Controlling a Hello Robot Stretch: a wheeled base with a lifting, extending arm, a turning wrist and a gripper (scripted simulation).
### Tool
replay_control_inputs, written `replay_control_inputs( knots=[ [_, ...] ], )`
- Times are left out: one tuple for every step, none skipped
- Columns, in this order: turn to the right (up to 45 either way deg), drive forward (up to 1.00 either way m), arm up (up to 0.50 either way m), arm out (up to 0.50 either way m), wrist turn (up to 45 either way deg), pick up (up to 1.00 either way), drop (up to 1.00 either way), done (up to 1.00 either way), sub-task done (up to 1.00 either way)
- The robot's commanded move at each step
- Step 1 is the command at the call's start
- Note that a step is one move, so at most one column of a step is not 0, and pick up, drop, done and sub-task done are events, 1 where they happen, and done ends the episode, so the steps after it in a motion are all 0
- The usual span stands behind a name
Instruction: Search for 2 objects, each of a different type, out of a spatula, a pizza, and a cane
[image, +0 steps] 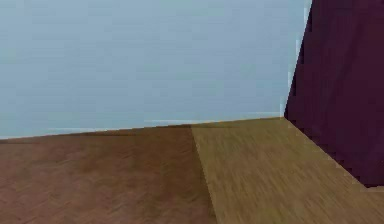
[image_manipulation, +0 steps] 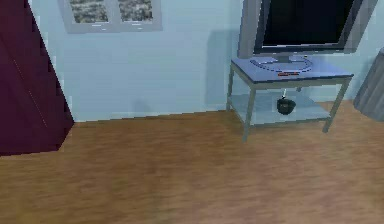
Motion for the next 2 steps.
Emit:
replay_control_inputs(
  knots=[
    [-3.0, 0.00, 0.00, 0.00, 0.0, 0.00, 0.00, 0.00, 0.00],
    [0.0, 0.05, 0.00, 0.00, 0.0, 0.00, 0.00, 0.00, 0.00]
  ],
)
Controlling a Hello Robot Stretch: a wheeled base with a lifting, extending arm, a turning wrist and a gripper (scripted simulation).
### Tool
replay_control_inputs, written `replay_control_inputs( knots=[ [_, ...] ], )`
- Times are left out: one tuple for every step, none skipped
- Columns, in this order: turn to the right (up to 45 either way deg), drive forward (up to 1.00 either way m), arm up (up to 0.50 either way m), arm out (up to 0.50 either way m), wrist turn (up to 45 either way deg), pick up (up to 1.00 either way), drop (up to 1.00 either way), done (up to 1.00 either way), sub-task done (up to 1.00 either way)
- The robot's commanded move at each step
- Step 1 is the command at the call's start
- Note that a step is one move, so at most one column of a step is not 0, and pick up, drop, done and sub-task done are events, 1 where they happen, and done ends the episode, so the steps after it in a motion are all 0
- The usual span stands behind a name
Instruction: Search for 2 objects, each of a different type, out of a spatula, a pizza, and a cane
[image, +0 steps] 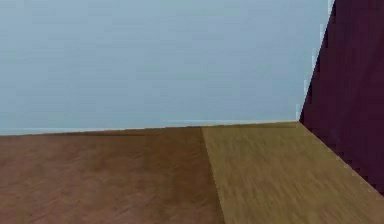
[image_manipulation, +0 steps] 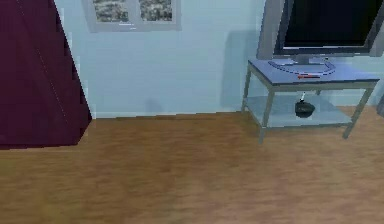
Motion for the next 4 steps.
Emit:
replay_control_inputs(
  knots=[
    [-45.0, 0.00, 0.00, 0.00, 0.0, 0.00, 0.00, 0.00, 0.00],
    [0.0, 0.45, 0.00, 0.00, 0.0, 0.00, 0.00, 0.00, 0.00],
    [-39.0, 0.00, 0.00, 0.00, 0.0, 0.00, 0.00, 0.00, 0.00],
    [0.0, 0.10, 0.00, 0.00, 0.0, 0.00, 0.00, 0.00, 0.00]
  ],
)
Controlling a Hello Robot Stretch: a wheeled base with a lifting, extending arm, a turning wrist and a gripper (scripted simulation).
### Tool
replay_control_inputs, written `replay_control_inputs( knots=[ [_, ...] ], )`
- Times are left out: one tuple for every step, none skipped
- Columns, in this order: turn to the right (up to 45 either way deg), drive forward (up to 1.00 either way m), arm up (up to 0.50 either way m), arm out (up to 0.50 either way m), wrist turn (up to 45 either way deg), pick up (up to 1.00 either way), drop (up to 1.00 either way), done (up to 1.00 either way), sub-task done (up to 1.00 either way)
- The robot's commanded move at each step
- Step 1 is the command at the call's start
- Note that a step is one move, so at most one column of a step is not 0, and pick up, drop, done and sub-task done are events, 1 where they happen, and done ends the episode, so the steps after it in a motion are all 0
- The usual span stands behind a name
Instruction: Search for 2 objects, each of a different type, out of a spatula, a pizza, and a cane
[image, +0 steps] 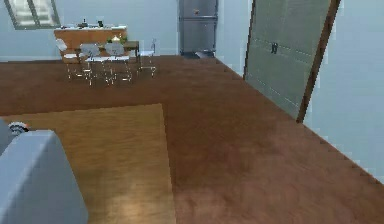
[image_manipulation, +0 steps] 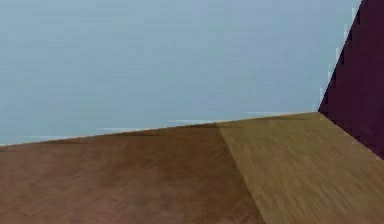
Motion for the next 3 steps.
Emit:
replay_control_inputs(
  knots=[
    [-9.0, 0.00, 0.00, 0.00, 0.0, 0.00, 0.00, 0.00, 0.00],
    [0.0, 1.00, 0.00, 0.00, 0.0, 0.00, 0.00, 0.00, 0.00],
    [-6.0, 0.00, 0.00, 0.00, 0.0, 0.00, 0.00, 0.00, 0.00]
  ],
)
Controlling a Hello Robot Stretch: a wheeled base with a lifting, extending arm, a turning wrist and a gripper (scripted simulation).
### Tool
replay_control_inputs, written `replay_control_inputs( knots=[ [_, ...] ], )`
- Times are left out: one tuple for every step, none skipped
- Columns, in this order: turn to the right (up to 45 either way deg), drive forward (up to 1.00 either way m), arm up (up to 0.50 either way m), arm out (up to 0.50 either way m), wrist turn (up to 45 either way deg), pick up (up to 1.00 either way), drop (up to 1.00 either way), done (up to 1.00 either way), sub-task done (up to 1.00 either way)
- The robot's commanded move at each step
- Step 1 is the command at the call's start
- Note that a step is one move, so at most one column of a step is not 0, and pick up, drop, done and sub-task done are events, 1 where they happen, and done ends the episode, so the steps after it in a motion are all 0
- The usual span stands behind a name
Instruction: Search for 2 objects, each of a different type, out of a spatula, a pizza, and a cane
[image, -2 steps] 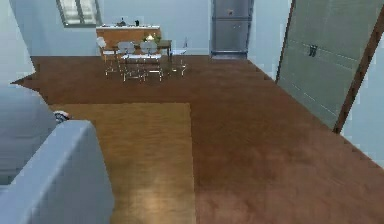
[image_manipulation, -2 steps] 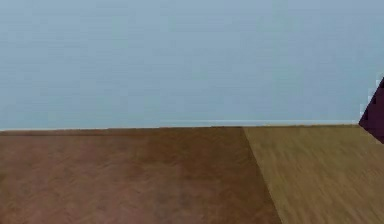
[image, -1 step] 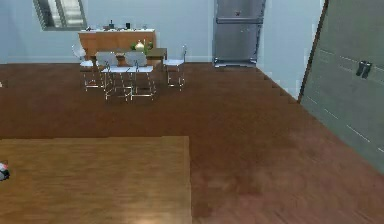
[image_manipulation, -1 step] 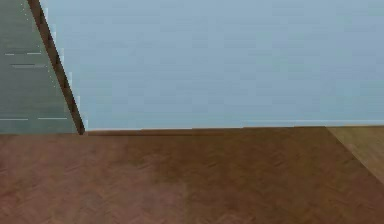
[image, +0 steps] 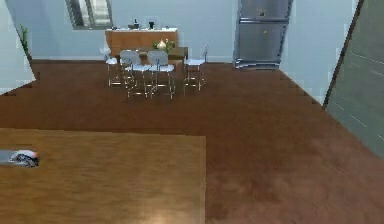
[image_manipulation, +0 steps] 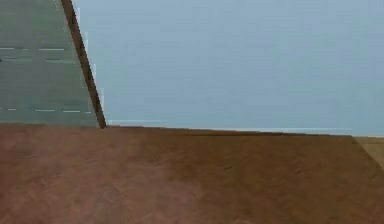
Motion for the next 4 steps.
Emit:
replay_control_inputs(
  knots=[
    [0.0, 0.40, 0.00, 0.00, 0.0, 0.00, 0.00, 0.00, 0.00],
    [-30.0, 0.00, 0.00, 0.00, 0.0, 0.00, 0.00, 0.00, 0.00],
    [0.0, 1.00, 0.00, 0.00, 0.0, 0.00, 0.00, 0.00, 0.00],
    [-3.0, 0.00, 0.00, 0.00, 0.0, 0.00, 0.00, 0.00, 0.00]
  ],
)
